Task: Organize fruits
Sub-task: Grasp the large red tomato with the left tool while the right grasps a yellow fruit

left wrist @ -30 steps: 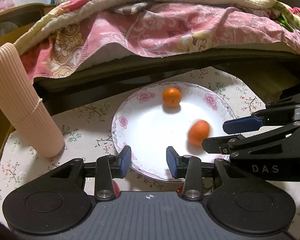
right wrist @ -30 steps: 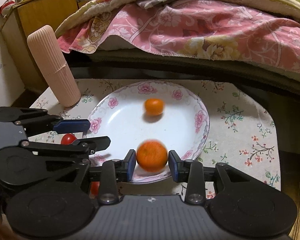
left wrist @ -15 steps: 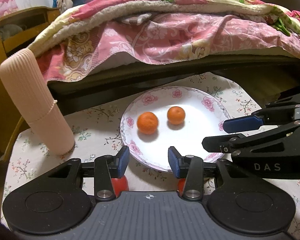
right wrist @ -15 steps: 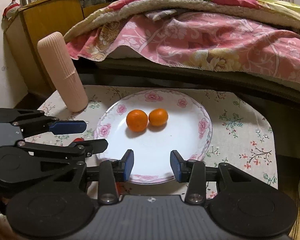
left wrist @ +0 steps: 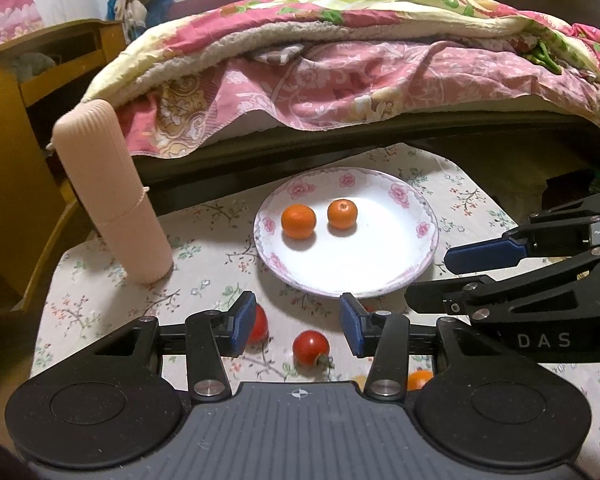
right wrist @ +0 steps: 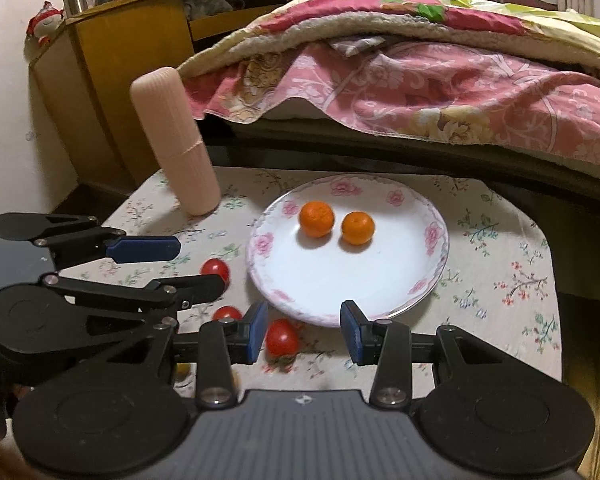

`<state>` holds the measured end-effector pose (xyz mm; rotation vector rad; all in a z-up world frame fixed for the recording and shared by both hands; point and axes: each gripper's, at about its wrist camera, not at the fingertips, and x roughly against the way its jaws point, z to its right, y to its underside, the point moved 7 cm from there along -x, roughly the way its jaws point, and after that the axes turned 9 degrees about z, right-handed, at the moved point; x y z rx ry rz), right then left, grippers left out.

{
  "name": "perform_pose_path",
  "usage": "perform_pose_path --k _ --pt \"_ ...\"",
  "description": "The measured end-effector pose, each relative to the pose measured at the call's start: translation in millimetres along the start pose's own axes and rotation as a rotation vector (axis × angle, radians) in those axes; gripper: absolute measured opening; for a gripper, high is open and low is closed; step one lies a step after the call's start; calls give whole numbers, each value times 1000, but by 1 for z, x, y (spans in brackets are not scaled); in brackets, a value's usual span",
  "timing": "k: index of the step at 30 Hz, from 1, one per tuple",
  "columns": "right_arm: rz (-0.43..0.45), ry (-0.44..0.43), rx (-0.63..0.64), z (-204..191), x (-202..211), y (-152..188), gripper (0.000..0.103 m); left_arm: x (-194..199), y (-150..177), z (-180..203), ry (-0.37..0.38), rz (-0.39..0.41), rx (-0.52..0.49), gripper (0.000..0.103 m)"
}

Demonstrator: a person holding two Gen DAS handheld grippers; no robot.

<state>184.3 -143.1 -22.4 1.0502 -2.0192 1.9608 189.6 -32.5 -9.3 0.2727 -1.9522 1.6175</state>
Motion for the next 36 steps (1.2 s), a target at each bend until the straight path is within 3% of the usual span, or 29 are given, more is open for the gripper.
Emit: perform_pose_path --k 10,23,36 --pt "-7 -19 -24 -19 24 13 42 29 17 2 19 -24 9 54" --pt "-104 -57 -26 -45 34 51 43 60 74 -13 37 -124 78 60" --pt "-173 -248 164 -108 14 81 44 64 95 -50 16 -169 139 62"
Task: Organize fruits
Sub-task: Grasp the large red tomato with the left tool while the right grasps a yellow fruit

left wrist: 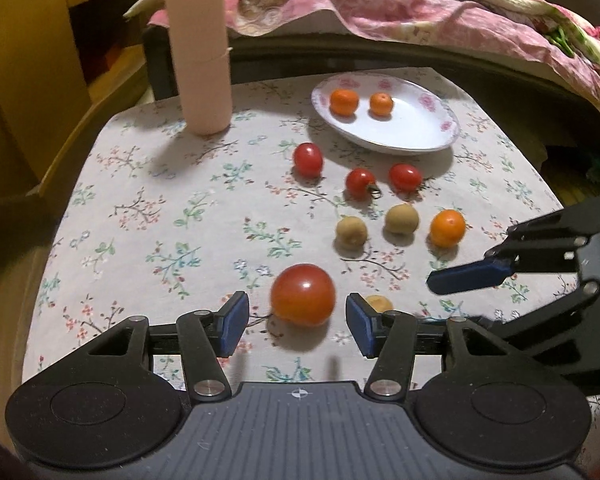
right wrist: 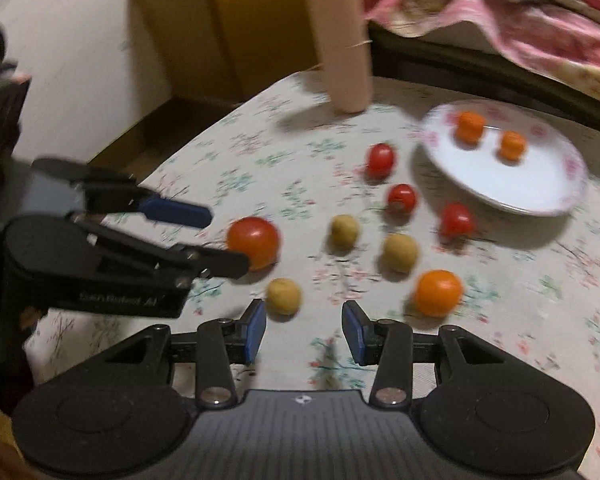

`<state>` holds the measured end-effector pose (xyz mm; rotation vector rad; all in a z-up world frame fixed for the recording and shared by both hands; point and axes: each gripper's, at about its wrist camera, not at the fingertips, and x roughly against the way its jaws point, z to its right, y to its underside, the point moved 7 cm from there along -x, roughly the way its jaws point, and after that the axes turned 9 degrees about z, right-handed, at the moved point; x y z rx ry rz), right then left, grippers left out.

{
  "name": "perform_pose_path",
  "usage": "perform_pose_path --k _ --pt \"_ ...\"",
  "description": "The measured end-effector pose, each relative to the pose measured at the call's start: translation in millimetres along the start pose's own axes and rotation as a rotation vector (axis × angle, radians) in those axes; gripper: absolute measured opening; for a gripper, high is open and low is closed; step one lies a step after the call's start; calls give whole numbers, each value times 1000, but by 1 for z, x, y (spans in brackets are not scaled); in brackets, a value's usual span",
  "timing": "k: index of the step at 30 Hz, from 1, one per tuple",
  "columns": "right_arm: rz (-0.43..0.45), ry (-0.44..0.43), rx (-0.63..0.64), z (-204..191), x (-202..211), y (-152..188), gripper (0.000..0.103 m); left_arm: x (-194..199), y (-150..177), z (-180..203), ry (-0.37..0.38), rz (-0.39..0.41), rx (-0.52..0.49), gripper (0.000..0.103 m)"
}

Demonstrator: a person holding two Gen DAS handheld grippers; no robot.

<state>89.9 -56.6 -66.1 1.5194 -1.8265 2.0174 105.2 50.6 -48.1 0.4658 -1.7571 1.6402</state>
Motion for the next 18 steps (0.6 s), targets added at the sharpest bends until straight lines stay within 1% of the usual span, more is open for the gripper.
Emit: perform_pose_path --k 4,8,10,12,13,18 --pt "-14 -25 22 -7 -17 0 44 -1 0 -9 -8 2 12 62" --pt "-18 -21 69 -12 -33 1 43 -5 -1 -10 -12 -2 12 63" --pt "-34 -18 68 -9 -38 3 40 -7 -1 -8 -12 -4 3 64" --pt "-31 -7 67 -5 -37 4 30 -12 -1 -5 -9 -9 -9 65" --pt "-31 -11 63 -3 -36 4 27 -15 -1 -4 -6 -11 -16 65" --pt "-30 -18 45 3 -31 7 27 -24 1 3 7 -23 -54 65"
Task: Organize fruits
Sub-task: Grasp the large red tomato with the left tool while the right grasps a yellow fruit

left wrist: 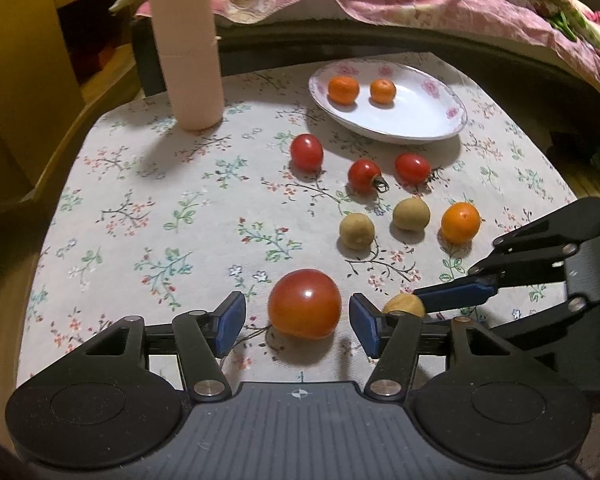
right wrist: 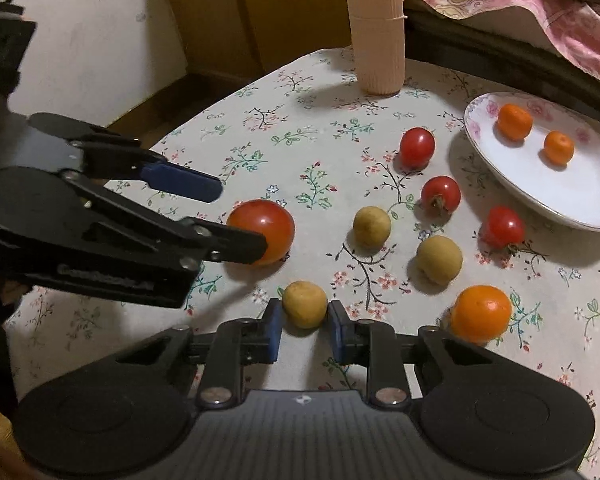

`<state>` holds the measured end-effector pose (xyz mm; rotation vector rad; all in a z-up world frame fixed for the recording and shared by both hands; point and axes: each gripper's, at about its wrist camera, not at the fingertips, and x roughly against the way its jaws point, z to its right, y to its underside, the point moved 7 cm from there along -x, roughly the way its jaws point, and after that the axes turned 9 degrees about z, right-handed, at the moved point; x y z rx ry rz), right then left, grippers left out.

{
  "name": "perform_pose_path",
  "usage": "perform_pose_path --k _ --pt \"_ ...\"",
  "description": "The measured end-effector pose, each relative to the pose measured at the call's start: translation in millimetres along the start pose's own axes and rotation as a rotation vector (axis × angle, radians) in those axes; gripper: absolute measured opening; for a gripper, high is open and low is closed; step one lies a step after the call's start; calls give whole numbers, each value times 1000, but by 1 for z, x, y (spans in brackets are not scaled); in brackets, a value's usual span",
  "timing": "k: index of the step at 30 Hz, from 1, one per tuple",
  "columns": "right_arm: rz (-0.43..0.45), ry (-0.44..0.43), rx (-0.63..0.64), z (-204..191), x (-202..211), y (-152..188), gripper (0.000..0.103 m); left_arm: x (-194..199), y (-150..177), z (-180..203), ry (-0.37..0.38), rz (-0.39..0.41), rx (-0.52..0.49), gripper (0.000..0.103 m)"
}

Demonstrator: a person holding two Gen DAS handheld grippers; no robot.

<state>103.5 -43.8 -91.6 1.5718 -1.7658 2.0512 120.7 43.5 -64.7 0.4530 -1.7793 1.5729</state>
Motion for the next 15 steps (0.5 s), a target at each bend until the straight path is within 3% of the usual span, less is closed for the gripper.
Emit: perform_pose_path --k 10,15 --pt "-3 63 -71 22 25 6 27 -25 6 15 6 -30 -51 63" --pt "-17 95 -70 32 30 15 27 -24 4 17 3 -31 -40 50"
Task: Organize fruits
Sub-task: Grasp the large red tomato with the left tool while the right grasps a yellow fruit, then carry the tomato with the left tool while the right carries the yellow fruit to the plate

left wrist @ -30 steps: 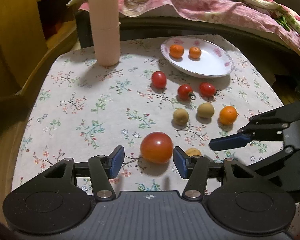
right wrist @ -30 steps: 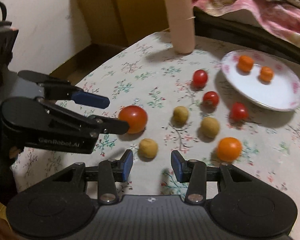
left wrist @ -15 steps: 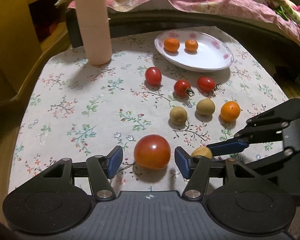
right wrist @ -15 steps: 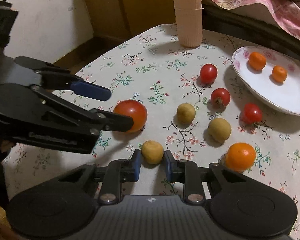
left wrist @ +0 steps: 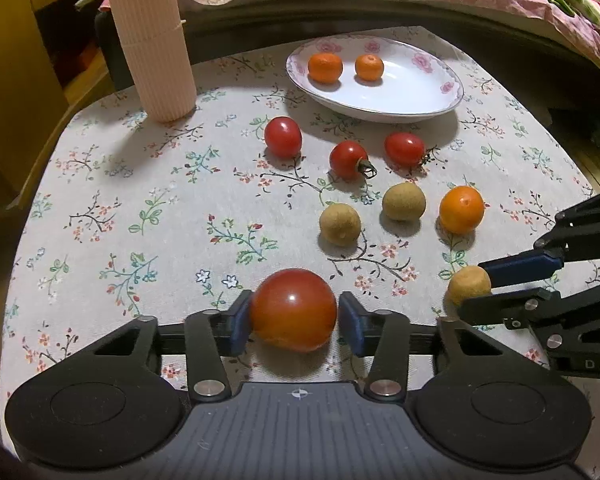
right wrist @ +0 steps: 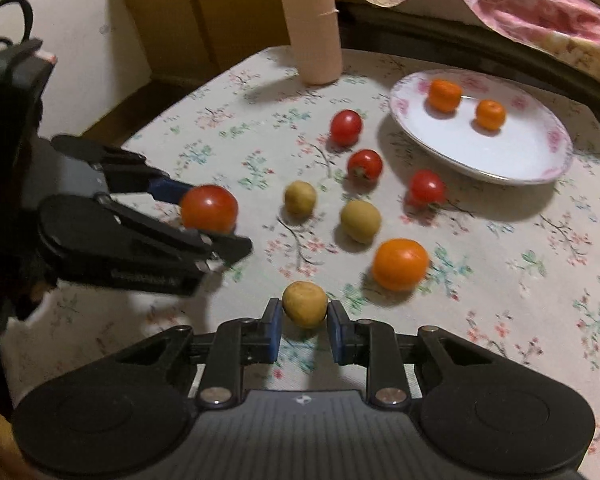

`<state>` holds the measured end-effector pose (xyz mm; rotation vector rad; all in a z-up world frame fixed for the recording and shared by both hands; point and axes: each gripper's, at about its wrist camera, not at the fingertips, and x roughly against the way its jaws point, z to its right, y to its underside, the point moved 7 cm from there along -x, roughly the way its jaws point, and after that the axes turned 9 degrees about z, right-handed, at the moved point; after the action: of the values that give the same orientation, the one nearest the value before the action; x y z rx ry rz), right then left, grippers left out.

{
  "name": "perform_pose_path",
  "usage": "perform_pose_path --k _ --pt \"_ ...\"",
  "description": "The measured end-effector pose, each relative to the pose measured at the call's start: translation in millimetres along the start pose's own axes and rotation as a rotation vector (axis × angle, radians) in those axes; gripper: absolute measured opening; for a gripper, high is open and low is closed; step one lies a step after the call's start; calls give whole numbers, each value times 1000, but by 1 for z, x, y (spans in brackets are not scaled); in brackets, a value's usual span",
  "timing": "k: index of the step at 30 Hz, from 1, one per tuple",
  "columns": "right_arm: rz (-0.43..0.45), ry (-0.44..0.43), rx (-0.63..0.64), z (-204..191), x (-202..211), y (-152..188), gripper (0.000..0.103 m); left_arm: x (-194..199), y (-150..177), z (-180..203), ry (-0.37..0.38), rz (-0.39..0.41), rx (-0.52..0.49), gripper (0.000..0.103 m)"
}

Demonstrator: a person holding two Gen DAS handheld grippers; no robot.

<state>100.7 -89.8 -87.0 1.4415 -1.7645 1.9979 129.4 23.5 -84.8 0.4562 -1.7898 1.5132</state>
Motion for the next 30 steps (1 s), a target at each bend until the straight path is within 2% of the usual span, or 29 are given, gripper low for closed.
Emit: perform_pose_path --k 7,12,15,18,23,30 --pt "4 9 -36 9 9 6 27 9 8 17 69 -19 12 50" --pt "-3 26 -45 11 13 14 27 17 21 38 105 -17 -65 51" --pt "5 29 -36 10 15 18 27 17 21 45 136 -19 -72 53" --pt "8 33 -11 7 15 20 27 17 23 48 133 -16 -101 54" --pt "6 29 -1 7 16 20 28 16 24 52 147 -22 -114 69" --pt "16 17 -3 9 15 19 32 15 27 55 160 -18 -153 73"
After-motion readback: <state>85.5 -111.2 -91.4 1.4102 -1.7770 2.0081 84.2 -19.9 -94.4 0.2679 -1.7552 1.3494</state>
